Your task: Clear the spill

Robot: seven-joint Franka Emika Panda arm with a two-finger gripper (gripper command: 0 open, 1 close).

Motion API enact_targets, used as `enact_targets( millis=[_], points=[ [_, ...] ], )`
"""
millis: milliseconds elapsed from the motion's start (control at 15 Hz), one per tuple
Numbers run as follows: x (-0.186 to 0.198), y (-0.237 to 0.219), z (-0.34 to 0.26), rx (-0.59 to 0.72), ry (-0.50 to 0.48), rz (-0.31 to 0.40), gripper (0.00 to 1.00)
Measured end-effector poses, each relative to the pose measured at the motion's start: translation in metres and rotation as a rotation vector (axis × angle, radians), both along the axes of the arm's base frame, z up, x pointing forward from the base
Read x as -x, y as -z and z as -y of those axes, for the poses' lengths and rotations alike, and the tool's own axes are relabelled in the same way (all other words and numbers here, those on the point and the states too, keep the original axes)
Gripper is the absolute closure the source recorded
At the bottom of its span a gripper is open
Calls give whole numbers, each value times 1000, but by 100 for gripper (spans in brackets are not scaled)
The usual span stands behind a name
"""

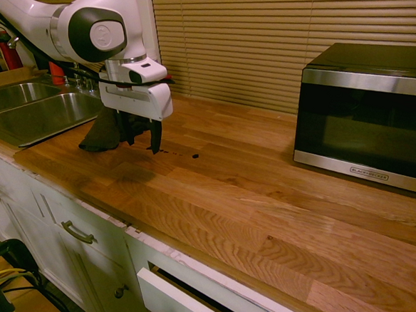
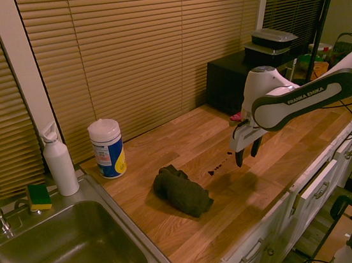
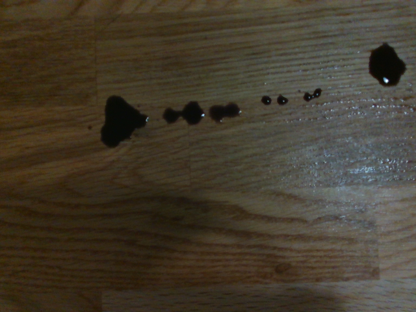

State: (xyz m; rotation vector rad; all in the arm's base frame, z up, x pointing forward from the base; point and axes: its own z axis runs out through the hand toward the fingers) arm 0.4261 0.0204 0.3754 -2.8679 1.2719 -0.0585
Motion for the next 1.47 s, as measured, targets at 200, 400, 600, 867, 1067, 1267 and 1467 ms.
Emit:
enact_targets(
  millis=[200, 400, 600, 867, 1067, 1267, 1467],
  points=[
    [-1, 0, -2, -3, 2, 12, 0],
    [-4, -2, -21, -18, -7, 47, 0],
    [-3, -7, -62, -30, -38, 90, 0],
    [0, -29, -129, -48, -102, 151, 0],
    [2, -44, -173, -63, -154, 186, 0],
    [-4, -41, -208, -59, -177, 221, 0],
    [-19, -25, -238, -27, -175, 274, 0]
  ],
)
